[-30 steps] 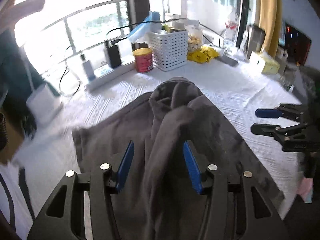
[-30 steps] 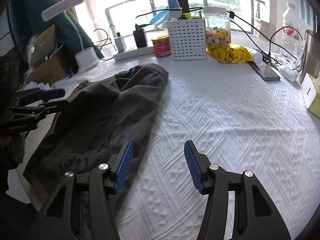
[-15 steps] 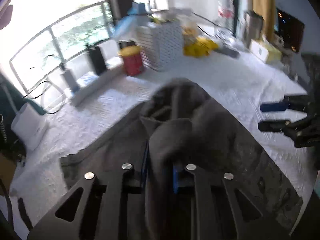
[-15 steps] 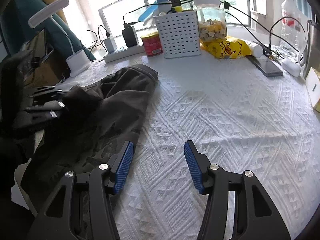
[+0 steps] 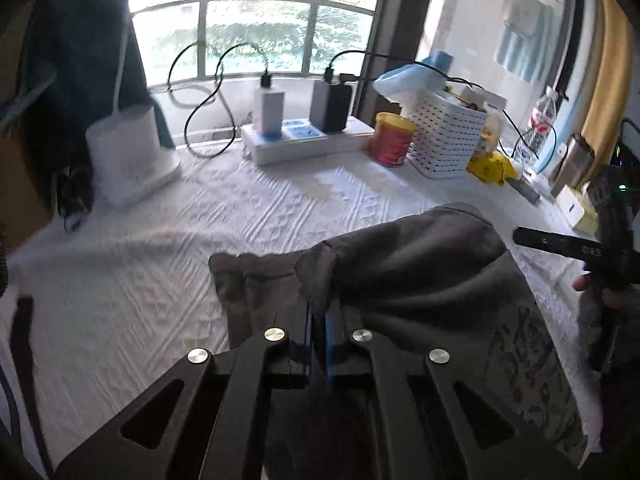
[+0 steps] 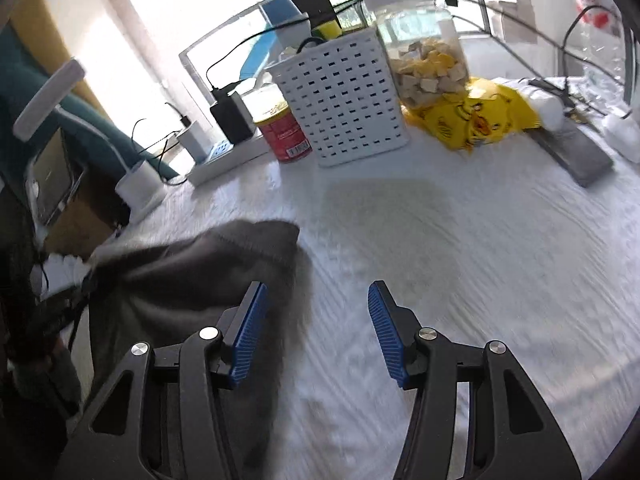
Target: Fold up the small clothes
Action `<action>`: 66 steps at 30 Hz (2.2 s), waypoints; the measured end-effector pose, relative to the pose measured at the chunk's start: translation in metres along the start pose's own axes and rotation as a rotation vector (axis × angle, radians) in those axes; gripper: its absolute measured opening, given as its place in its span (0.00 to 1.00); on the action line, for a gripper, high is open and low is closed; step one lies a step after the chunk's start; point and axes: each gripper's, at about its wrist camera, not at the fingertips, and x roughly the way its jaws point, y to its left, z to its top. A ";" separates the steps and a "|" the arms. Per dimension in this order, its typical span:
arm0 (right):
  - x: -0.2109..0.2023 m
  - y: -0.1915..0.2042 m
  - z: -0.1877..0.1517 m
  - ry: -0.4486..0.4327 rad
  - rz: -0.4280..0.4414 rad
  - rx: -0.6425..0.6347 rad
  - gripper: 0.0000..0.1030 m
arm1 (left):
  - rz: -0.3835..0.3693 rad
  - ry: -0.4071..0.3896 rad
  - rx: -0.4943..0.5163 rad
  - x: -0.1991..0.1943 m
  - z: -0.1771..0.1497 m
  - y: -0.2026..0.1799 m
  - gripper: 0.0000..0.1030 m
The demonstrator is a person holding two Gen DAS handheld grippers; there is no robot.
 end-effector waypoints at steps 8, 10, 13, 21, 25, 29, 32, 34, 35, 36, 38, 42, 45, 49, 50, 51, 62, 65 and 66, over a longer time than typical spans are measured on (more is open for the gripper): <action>0.040 0.003 0.015 0.063 0.170 0.079 0.26 | -0.043 0.008 -0.025 0.009 0.004 0.012 0.03; 0.043 0.006 0.020 0.057 0.190 0.070 0.15 | -0.050 0.012 -0.033 0.012 0.006 0.014 0.03; 0.042 0.015 0.032 0.036 0.203 0.025 0.13 | -0.065 0.008 -0.045 0.011 0.009 0.018 0.03; 0.049 0.029 0.050 0.020 0.164 -0.087 0.13 | -0.052 0.023 -0.066 0.009 0.013 0.027 0.03; 0.062 0.036 0.045 0.055 0.104 -0.146 0.15 | -0.041 0.066 -0.096 0.019 0.008 0.033 0.03; 0.065 0.036 0.042 0.054 0.028 -0.184 0.43 | -0.058 0.109 -0.185 0.025 0.006 0.047 0.09; 0.058 0.034 0.040 0.039 0.011 -0.185 0.43 | -0.069 0.110 -0.214 0.019 0.004 0.050 0.09; 0.052 0.035 0.039 0.029 -0.008 -0.199 0.43 | -0.042 0.093 -0.197 0.011 0.005 0.048 0.10; 0.049 0.035 0.037 0.027 -0.017 -0.204 0.43 | -0.030 0.084 -0.191 0.008 0.005 0.047 0.10; 0.047 0.035 0.035 0.028 -0.021 -0.206 0.43 | -0.026 0.077 -0.192 0.004 0.005 0.047 0.10; 0.041 0.037 0.031 0.028 -0.024 -0.211 0.43 | -0.021 0.066 -0.193 -0.003 0.005 0.047 0.10; 0.026 0.048 0.021 0.023 -0.032 -0.251 0.43 | -0.010 0.047 -0.174 -0.016 0.001 0.043 0.10; 0.012 0.057 0.009 0.024 -0.047 -0.292 0.43 | 0.004 0.029 -0.144 -0.026 -0.004 0.035 0.10; -0.003 0.069 -0.010 0.031 -0.055 -0.336 0.43 | -0.028 0.014 -0.131 -0.040 -0.014 0.026 0.10; -0.008 0.072 -0.016 0.037 -0.058 -0.347 0.43 | -0.035 0.011 -0.126 -0.043 -0.017 0.023 0.11; -0.010 0.074 -0.021 0.040 -0.061 -0.353 0.43 | -0.046 0.008 -0.122 -0.046 -0.020 0.020 0.13; -0.044 0.090 -0.070 0.050 -0.089 -0.397 0.63 | -0.138 0.002 -0.118 -0.069 -0.064 -0.007 0.33; -0.050 0.092 -0.081 0.053 -0.094 -0.391 0.63 | -0.160 0.008 -0.105 -0.077 -0.074 -0.016 0.33; -0.052 0.092 -0.086 0.057 -0.095 -0.390 0.63 | -0.167 0.010 -0.099 -0.080 -0.077 -0.018 0.34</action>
